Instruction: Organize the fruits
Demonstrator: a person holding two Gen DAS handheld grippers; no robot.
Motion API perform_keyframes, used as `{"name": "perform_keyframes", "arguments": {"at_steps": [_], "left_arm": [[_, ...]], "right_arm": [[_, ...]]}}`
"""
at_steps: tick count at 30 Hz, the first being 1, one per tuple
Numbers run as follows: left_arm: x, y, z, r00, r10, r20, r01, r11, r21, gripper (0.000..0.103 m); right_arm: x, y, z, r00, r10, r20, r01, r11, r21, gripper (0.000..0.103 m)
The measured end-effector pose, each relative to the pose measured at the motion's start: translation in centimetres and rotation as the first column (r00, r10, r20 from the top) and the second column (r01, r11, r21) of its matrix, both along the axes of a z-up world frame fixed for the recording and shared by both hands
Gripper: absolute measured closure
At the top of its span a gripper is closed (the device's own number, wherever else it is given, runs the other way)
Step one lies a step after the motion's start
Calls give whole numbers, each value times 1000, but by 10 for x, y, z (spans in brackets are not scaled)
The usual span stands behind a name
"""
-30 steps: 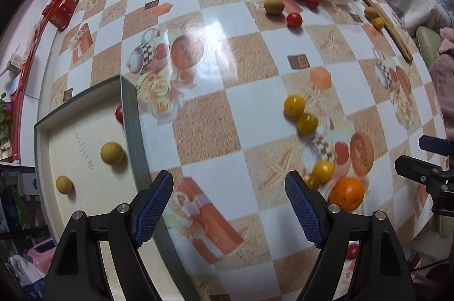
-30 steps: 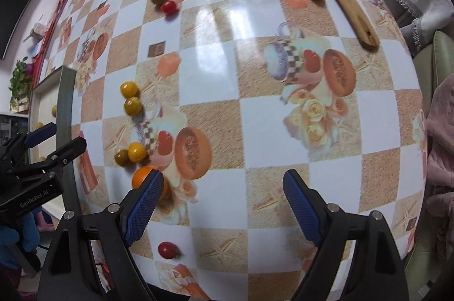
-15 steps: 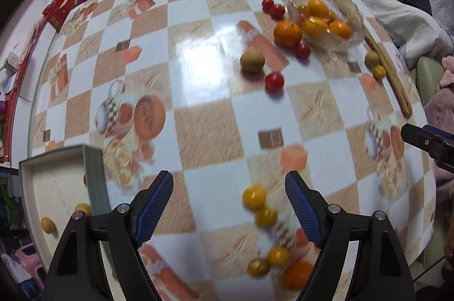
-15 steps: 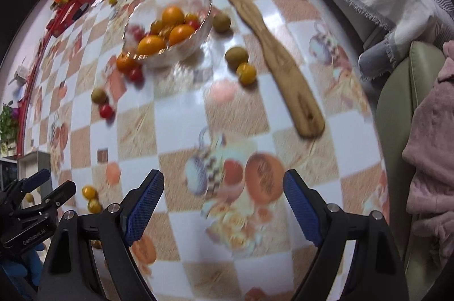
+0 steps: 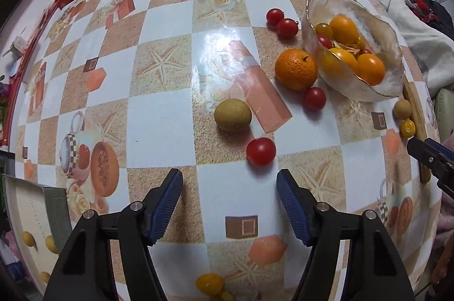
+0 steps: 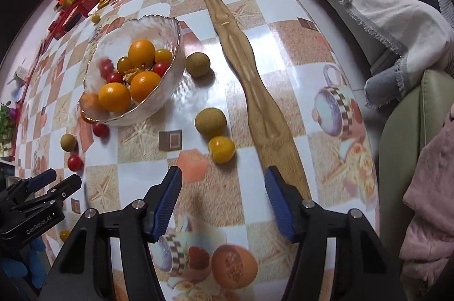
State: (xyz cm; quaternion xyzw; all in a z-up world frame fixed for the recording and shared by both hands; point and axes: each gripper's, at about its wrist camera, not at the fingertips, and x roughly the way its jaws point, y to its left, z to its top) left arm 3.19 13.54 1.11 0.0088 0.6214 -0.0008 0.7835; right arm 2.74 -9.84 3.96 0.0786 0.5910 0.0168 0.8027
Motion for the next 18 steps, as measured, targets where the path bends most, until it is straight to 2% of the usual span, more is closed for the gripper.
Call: {"name": "perform_keyframes", "arguments": {"at_steps": [4, 6, 7, 9, 12, 14, 15, 17, 18], "left_arm": [[5, -3, -5, 1000, 7, 4, -7, 1000, 9, 32], [6, -4, -7, 1000, 15, 6, -15, 1000, 9, 32], [7, -4, -7, 1000, 19, 9, -19, 1000, 7, 32], [7, -5, -7, 1000, 27, 14, -27, 1000, 9, 32], [10, -6, -7, 999, 26, 22, -26, 1000, -5, 42], [10, -10, -5, 999, 21, 35, -21, 1000, -7, 57], [11, -12, -4, 999, 18, 39, -18, 1000, -6, 61], [12, -16, -3, 999, 10, 45, -10, 1000, -11, 80], [12, -16, -3, 999, 6, 45, -6, 1000, -12, 81]], "right_arm": [[9, 7, -5, 999, 44, 14, -44, 999, -21, 41], [13, 14, -8, 997, 75, 11, -75, 997, -27, 49], [13, 16, -10, 997, 83, 4, -83, 996, -29, 56], [14, 19, -13, 996, 85, 0, -85, 995, -52, 60], [14, 16, -13, 998, 68, 10, -67, 996, -54, 69], [15, 12, -12, 999, 53, 11, -52, 997, -49, 81], [15, 8, -12, 999, 46, 10, -46, 999, -26, 81], [14, 2, -12, 999, 35, 4, -35, 999, 8, 81], [13, 1, -12, 1000, 31, 3, -31, 999, 19, 81]]}}
